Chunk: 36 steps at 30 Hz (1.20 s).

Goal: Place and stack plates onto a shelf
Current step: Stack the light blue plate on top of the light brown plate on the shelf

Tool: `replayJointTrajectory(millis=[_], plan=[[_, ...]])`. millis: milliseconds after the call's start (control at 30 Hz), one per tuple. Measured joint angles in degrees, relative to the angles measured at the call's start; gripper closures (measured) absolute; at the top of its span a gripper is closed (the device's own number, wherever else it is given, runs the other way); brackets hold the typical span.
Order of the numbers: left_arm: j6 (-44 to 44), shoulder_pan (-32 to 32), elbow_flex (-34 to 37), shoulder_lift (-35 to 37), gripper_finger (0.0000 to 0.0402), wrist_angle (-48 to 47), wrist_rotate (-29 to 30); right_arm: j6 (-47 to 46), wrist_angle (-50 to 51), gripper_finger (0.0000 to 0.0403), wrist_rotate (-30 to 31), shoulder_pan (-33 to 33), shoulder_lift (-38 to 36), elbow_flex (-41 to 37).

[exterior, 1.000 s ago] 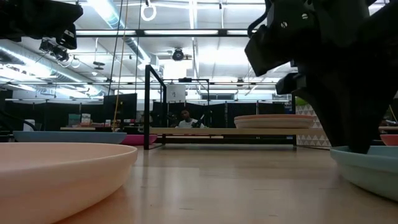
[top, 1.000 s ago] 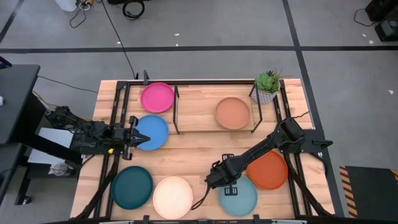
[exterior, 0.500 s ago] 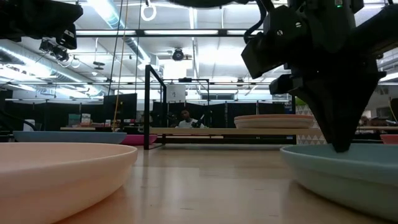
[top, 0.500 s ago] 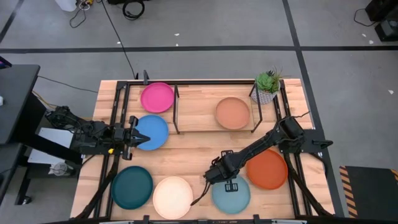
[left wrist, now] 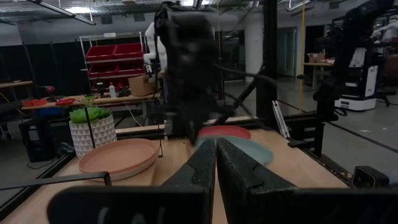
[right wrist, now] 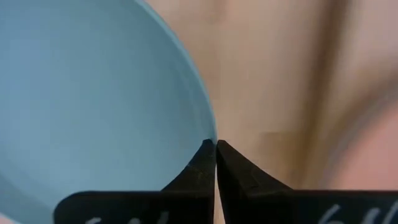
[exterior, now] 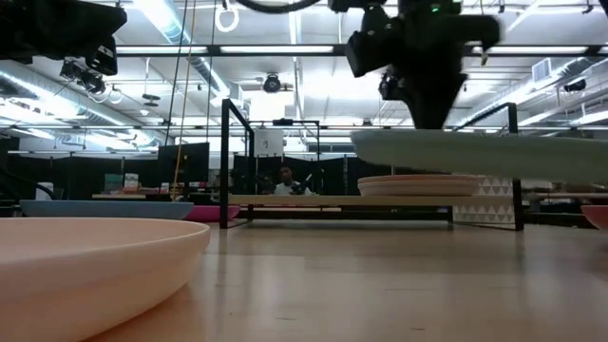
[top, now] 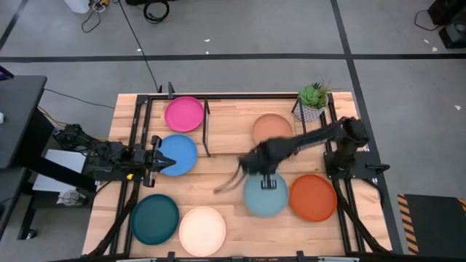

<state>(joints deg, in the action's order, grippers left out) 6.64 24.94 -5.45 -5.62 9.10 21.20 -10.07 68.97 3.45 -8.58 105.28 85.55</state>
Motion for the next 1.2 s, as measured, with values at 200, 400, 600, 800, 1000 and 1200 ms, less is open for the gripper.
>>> replayJointTrajectory(millis=[200, 400, 600, 800, 1000, 1200], plan=[[0.01, 0.00, 0.00, -0.01, 0.0379, -0.08, -0.01, 9.99, 2.83, 0.0394, 0.15, 10.28, -5.02, 0.01], [0.15, 0.00, 0.00, 0.01, 0.0379, -1.86, 0.01, 20.54, 3.15, 0.0394, 1.42, 20.41, -9.47, 0.01], [4.11, -0.02, 0.00, -0.01, 0.0379, -2.33, 0.02, 26.64, 3.15, 0.0394, 0.13, 30.75, -9.43, 0.05], [4.36, -0.02, 0.00, 0.01, 0.0379, -2.76, 0.02, 31.78, 5.30, 0.0394, -0.33, 38.33, -6.05, 4.63], [4.58, -0.02, 0.00, 0.00, 0.0379, -3.06, 0.04, 35.84, 6.01, 0.0394, -1.00, 43.03, -2.87, 8.22], [4.58, -0.02, 0.00, 0.01, 0.0379, -3.60, 0.19, 37.14, 5.96, 0.0393, -1.92, 45.01, 0.72, 8.21]])
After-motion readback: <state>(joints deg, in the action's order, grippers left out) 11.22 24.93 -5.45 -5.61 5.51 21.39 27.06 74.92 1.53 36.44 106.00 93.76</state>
